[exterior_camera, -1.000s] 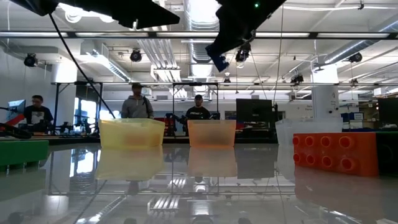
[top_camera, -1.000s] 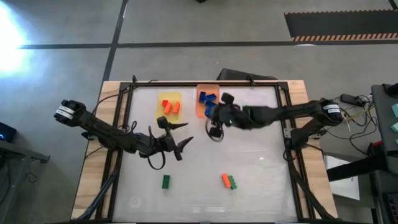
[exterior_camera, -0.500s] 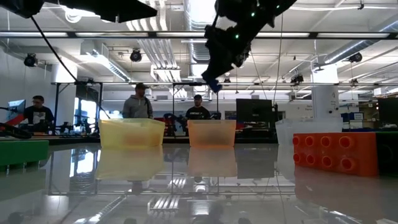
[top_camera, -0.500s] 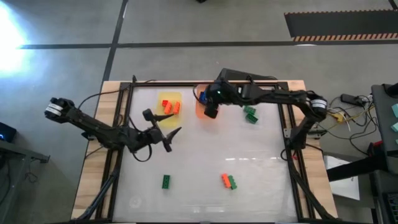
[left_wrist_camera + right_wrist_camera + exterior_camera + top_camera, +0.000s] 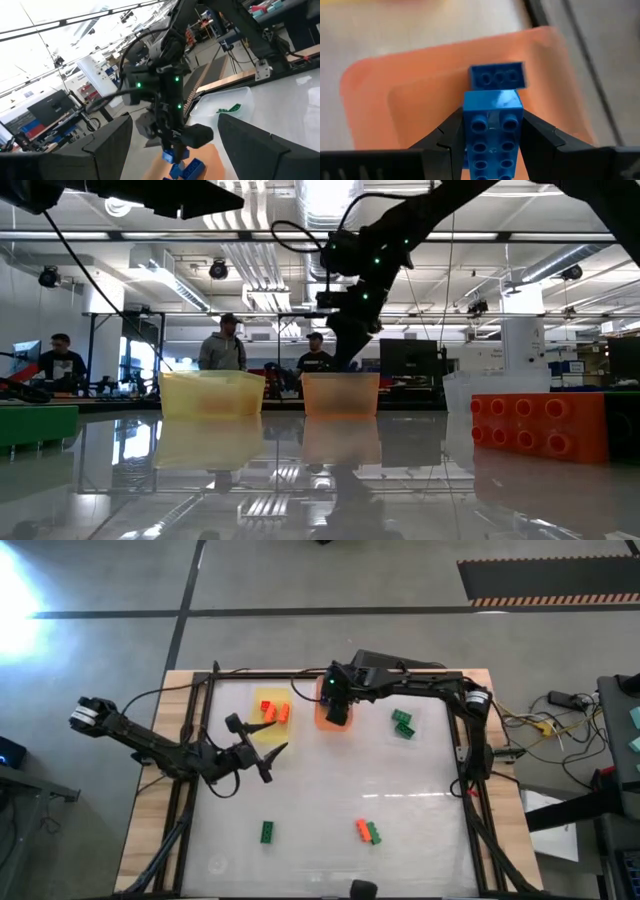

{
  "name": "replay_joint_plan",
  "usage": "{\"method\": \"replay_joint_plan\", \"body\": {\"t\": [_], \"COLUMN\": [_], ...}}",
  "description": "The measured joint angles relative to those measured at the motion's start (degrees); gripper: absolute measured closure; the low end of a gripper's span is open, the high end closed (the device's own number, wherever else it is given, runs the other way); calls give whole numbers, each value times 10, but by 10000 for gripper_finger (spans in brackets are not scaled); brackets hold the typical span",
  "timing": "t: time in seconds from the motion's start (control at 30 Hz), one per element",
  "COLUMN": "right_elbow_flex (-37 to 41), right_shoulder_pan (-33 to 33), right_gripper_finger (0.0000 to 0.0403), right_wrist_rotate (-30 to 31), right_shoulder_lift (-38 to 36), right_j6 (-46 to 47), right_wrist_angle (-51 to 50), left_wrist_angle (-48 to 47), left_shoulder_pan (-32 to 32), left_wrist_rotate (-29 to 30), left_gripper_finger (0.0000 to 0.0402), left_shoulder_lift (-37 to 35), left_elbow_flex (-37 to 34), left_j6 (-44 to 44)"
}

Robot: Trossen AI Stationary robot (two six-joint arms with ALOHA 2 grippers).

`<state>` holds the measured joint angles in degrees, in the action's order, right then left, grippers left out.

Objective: Sort & place blocks by color
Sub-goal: Put the blue game piece into the orange bin

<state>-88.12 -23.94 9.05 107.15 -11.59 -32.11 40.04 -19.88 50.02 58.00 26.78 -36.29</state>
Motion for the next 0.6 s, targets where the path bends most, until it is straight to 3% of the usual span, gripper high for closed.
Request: {"method": "replay_joint_plan", "body": {"t": [0.13,0.43,0.6], "right_elbow_flex": [0,0,0], "right_shoulder_pan": [-1,-1,-1], "right_gripper_finger": [266,232,215], "right_wrist_rotate": [-35,-35,-36], "right_shoulder_lift": [13,17,16], "right_j6": [-5,-5,-4], "right_wrist_angle": [-3,-4,-4], "left_wrist_angle": [0,1,0], "left_shoulder_pan": [0,0,0], "left_wrist_rotate": [0,0,0], "left_gripper_finger": [125,125,125], "left_shoulder_lift": [0,0,0], "left_elbow_flex": [0,0,0], "left_j6": [0,2,50]}}
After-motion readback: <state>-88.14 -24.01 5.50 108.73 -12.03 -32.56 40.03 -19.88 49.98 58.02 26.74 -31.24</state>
